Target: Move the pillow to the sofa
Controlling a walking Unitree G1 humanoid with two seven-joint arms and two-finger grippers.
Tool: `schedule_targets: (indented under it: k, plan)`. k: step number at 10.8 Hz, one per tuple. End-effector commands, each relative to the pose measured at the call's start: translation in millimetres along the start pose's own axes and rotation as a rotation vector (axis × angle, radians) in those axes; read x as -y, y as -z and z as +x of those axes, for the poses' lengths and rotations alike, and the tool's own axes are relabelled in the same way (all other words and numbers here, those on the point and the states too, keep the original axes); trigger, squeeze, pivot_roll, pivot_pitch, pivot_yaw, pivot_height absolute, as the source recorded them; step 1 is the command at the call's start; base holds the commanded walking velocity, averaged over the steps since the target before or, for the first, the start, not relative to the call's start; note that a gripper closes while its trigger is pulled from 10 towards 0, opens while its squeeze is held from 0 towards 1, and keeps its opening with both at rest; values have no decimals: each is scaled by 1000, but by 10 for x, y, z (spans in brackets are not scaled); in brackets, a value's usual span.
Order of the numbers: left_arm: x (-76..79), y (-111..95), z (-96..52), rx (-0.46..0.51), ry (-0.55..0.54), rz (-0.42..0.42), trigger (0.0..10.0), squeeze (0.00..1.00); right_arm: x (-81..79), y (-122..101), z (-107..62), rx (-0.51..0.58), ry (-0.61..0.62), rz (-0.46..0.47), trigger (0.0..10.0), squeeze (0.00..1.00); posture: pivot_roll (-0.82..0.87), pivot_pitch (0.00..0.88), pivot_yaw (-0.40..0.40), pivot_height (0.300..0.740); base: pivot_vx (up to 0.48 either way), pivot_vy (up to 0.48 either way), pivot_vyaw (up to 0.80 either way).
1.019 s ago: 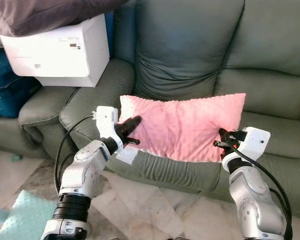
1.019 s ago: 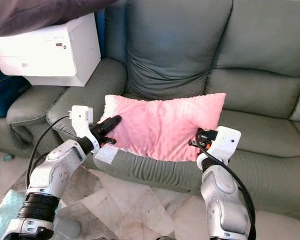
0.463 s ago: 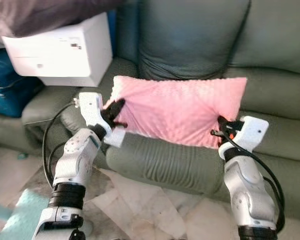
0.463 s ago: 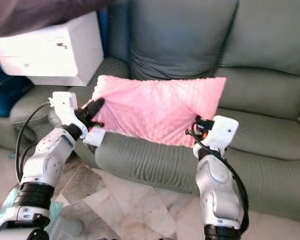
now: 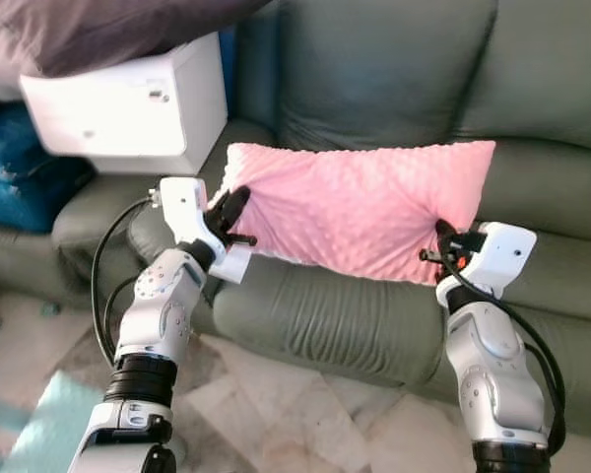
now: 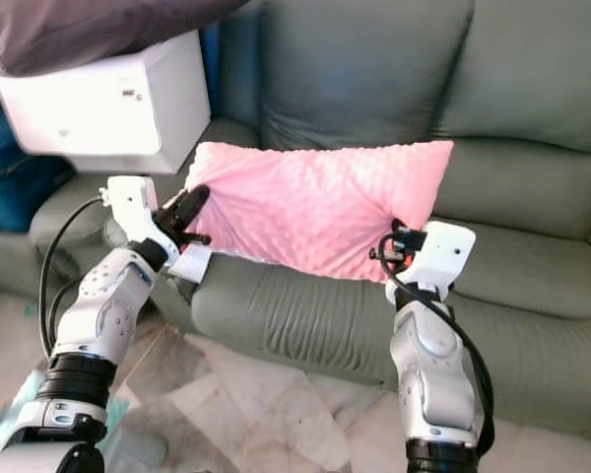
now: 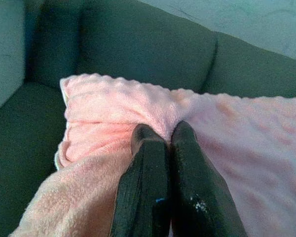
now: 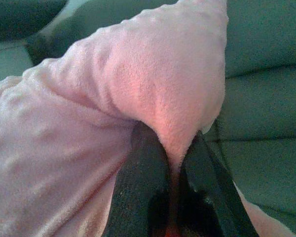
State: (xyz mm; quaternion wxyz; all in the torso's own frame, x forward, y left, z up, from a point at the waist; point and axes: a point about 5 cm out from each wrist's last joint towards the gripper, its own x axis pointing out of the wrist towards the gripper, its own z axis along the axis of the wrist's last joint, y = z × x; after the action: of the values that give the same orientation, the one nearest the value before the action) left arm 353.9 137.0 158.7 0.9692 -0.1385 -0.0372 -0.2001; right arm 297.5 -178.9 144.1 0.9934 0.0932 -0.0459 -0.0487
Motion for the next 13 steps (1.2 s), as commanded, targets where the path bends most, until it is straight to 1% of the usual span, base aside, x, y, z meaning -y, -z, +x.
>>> schedule_targets:
  k: [1, 5, 9, 13]
  plan:
    - [-6, -44, 14, 14, 4, 21, 10000, 0, 14, -14, -29, 13, 9, -3, 10000, 0, -155, 27, 22, 740, 0, 0, -800]
    - [-15, -42, 32, 18, 7, 27, 10000, 0, 35, -10, -51, 5, 9, -11, 10000, 0, -163, 40, 13, 740, 0, 0, -800]
    - [-16, -25, 26, 20, 10, 14, 10000, 0, 30, -7, -91, -5, -1, -19, 10000, 0, -171, 61, 6, 740, 0, 0, 0]
    - [15, 22, 3, 8, 19, 5, 10000, 0, 39, 12, -115, -21, 1, -17, 10000, 0, -171, 76, 0, 740, 0, 0, 0]
